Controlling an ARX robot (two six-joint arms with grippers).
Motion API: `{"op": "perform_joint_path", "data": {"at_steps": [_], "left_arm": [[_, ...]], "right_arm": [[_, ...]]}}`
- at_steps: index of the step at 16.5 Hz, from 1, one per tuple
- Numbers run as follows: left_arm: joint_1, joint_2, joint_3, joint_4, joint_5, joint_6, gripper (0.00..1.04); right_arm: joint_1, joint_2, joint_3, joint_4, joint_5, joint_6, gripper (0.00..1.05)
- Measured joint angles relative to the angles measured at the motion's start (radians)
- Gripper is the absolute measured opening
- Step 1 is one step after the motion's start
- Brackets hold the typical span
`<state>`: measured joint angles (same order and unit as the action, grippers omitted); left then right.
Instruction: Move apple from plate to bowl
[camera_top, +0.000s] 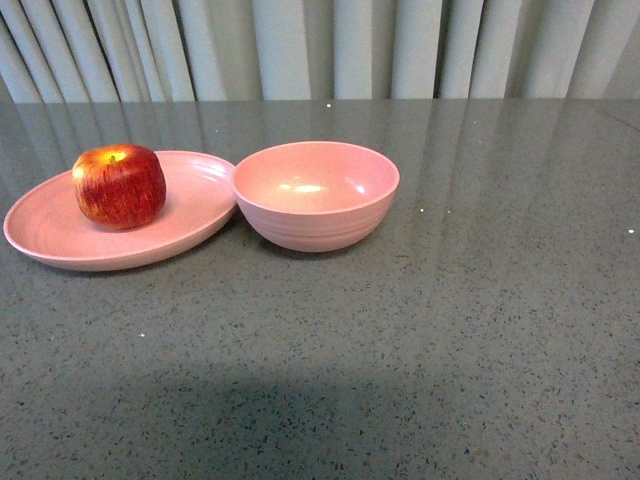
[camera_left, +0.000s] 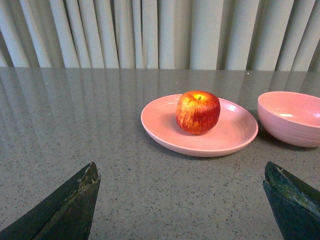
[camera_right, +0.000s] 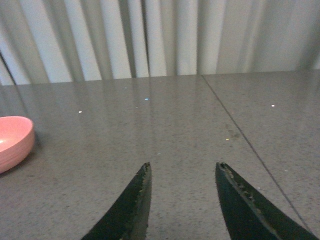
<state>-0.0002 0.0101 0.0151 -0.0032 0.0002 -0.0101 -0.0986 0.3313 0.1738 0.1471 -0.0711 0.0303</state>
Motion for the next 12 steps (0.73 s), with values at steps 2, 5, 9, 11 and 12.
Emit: {"op": "perform_joint_path", "data": {"at_steps": [2,5,9,11,12], "left_arm": [[0.0,0.0,0.0,0.0,0.0,0.0,0.98],[0.0,0.0,0.0,0.0,0.0,0.0,0.98],[0.0,0.0,0.0,0.0,0.0,0.0,0.98],[0.0,0.0,0.0,0.0,-0.002,0.0,0.98],[0.0,0.0,0.0,0.0,0.0,0.0,0.98]], "right_arm": [[0.107,-0.043,-0.033,0.005,0.049,-0.014,0.21],[0.098,-0.089,-0.077,-0.005,0.072,-0.023,0.02],[0.098,-0.141,-0.113,-0.027,0.072,-0.024,0.02],[0.098,-0.284,-0.13,-0.161,0.07,-0.024,0.02],[0.098,-0.292,-0.128,-0.148,0.07,-0.024,0.02]]}}
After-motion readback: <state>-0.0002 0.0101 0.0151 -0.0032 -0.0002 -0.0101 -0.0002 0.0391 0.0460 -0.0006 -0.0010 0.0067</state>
